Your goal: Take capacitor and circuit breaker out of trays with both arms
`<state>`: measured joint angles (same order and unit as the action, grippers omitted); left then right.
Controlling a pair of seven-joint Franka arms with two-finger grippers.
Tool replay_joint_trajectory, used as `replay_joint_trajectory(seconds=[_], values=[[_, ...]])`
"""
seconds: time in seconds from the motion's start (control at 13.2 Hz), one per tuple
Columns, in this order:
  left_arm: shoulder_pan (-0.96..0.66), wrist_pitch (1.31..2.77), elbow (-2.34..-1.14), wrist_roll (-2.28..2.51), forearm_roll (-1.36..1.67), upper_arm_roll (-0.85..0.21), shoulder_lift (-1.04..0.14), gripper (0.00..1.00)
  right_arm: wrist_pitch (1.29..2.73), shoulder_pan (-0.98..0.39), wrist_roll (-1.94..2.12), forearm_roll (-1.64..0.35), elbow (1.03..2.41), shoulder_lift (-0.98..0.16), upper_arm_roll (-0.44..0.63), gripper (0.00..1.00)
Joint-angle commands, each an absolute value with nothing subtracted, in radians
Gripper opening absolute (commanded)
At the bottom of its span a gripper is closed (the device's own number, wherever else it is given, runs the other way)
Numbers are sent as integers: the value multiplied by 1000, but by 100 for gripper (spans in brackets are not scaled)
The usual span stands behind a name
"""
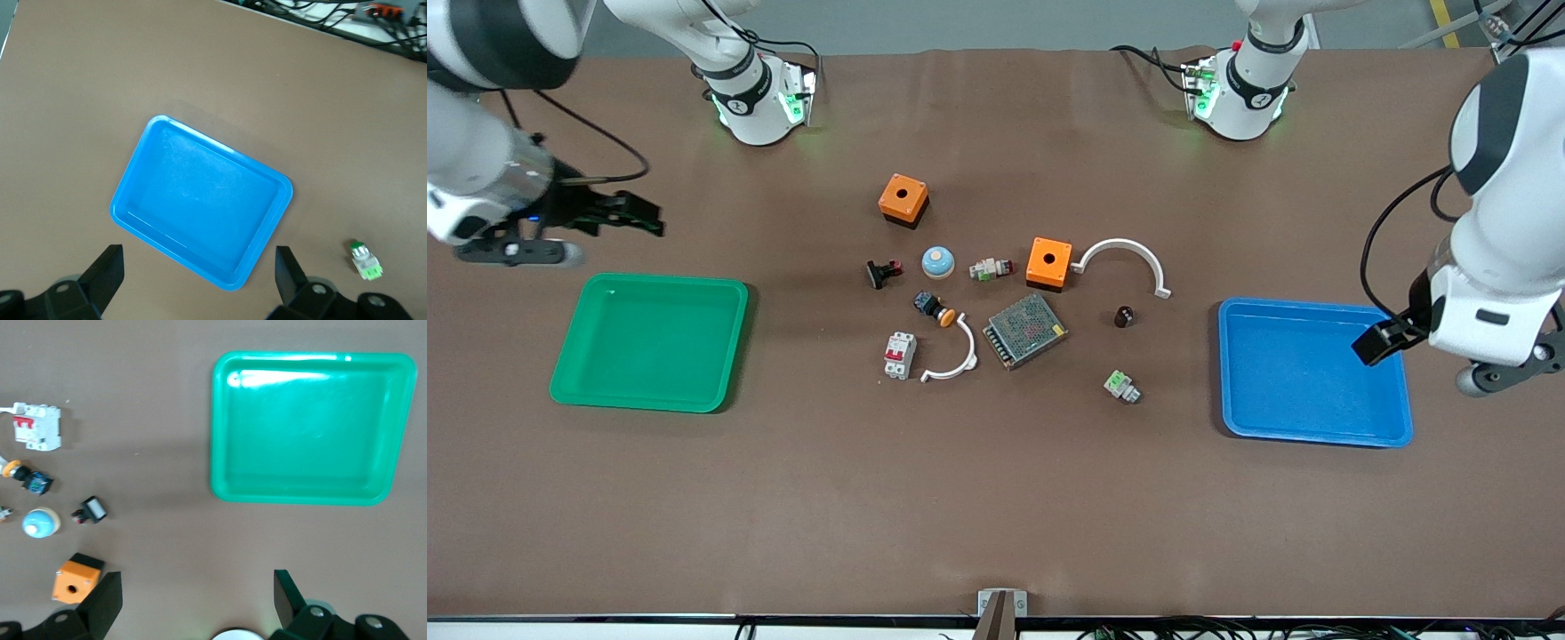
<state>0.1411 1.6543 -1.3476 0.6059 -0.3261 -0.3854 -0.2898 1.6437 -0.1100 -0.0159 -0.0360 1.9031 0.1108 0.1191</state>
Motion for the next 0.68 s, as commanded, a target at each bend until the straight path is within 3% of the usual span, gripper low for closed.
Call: replay_joint_trajectory(seconds=[0.0,0.3,0.61], values=[[147,1632,-1374,513,-252,-359,-210,100,1652,-63,31,-21,1861,123,100,100],[109,1618,-1526,298,-91,-175,-43,100,1643,-67,28,14,1654,34,98,100],[63,1611,-1606,281,-87,-146,23,100,1628,-68,17,11,1608,11,97,100]])
